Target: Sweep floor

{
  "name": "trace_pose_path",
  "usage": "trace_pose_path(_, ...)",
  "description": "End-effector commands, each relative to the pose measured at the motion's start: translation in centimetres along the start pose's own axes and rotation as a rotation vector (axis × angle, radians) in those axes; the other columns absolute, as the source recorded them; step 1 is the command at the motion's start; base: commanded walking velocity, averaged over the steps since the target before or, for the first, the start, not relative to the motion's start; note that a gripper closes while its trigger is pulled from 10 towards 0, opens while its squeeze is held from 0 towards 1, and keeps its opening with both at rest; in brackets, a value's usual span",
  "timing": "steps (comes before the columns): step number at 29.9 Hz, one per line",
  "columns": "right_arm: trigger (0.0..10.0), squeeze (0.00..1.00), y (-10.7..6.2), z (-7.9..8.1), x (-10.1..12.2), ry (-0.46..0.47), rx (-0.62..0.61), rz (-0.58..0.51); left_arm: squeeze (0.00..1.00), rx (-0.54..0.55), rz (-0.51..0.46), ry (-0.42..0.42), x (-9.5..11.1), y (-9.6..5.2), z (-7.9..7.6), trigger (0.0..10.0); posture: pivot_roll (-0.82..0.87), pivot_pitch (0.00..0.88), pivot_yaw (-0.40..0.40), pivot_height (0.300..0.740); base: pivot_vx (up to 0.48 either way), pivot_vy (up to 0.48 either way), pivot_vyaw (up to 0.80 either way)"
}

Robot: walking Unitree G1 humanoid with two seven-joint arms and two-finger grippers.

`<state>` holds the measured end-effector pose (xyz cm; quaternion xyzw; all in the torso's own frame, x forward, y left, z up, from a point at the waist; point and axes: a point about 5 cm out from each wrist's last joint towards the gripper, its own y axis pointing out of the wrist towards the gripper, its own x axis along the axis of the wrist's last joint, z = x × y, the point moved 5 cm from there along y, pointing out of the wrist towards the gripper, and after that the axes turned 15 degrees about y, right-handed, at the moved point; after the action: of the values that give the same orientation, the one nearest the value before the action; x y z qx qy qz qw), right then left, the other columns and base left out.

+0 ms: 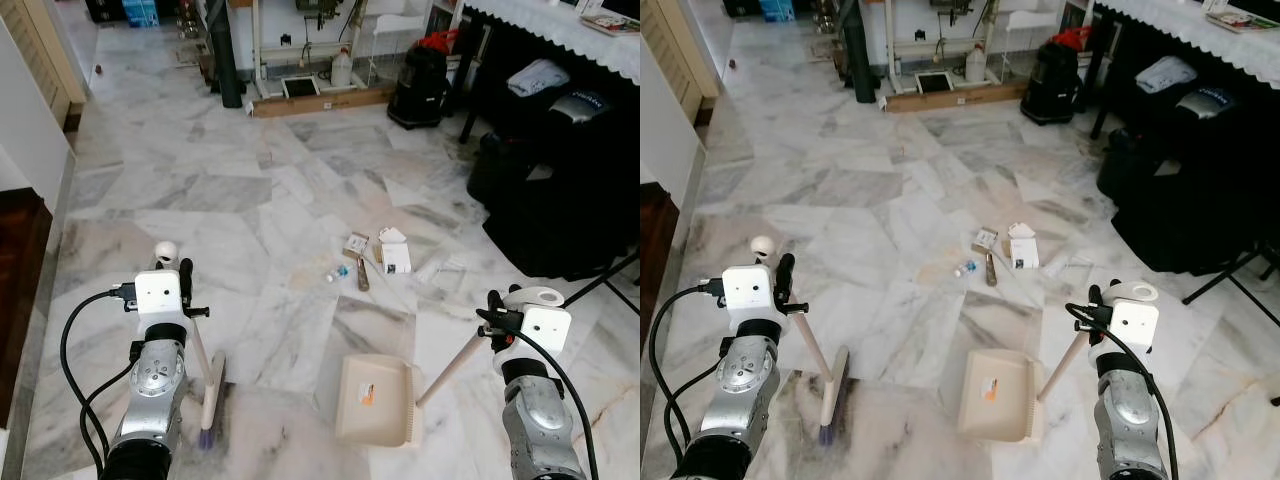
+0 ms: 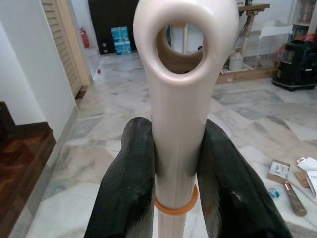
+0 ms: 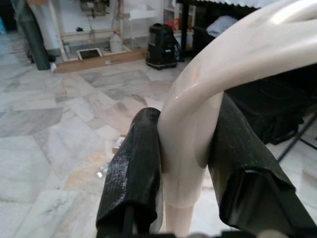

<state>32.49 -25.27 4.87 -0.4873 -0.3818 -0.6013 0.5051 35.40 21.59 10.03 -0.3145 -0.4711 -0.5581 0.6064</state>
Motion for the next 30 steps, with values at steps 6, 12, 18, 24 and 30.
trace_pose_path(6, 10.0, 0.00, 0.7, 0.7, 1.8, 0.008, 0.020, -0.065, 0.00, 0.015, -0.045, 0.006, 1.2, 0.5, 0.8, 10.0, -0.05, 0.000, -0.013, 0.740, 0.274, 0.000, 0.00)
trace_pose_path(12, 10.0, 0.00, 0.5, 1.0, 1.3, 0.011, 0.033, -0.045, 0.00, 0.029, -0.039, 0.016, 1.0, 0.7, 1.3, 10.0, -0.04, 0.000, -0.027, 0.740, 0.307, 0.000, 0.00)
trace_pose_path(18, 10.0, 0.00, 0.9, 0.6, 1.9, 0.022, 0.012, -0.066, 0.00, 0.010, -0.039, 0.007, 1.1, 0.7, 0.5, 10.0, -0.05, 0.000, -0.023, 0.740, 0.311, 0.000, 0.00)
trace_pose_path(24, 10.0, 0.00, 0.8, 0.7, 1.7, 0.014, 0.022, -0.058, 0.00, 0.003, -0.036, -0.004, 1.0, 0.8, -0.1, 10.0, -0.06, 0.000, -0.022, 0.740, 0.312, 0.000, 0.00)
trace_pose_path(30, 10.0, 0.00, 0.7, 0.7, 1.5, 0.019, 0.016, -0.055, 0.00, -0.001, -0.041, -0.002, 1.1, 0.9, 0.0, 10.0, -0.05, 0.000, -0.021, 0.740, 0.311, 0.000, 0.00)
